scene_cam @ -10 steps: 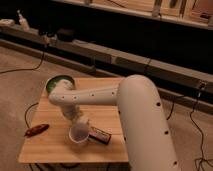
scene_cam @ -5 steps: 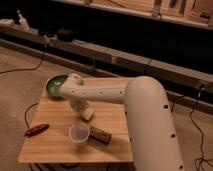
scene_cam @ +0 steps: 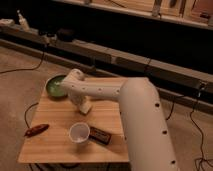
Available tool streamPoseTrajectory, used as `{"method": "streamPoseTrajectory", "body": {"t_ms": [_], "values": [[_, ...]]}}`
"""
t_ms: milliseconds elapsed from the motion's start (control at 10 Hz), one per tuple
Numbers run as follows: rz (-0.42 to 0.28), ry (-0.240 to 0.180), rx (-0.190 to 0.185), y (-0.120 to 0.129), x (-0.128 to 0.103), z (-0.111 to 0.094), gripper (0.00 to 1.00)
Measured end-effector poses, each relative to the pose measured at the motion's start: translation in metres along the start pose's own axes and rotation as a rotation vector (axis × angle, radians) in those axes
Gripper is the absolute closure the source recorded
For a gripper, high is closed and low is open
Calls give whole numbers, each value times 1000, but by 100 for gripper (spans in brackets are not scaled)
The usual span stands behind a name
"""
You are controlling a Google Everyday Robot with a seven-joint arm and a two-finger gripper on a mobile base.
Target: Wipe the white sponge on the table
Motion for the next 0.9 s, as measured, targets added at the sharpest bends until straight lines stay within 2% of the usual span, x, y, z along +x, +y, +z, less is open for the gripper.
{"method": "streamPoseTrajectory", "body": {"t_ms": [200, 600, 900], "values": [[-57, -8, 13, -10, 23, 5, 74], [-199, -33, 55, -57, 59, 12, 74], [-317, -109, 94, -105, 64, 17, 74]]}}
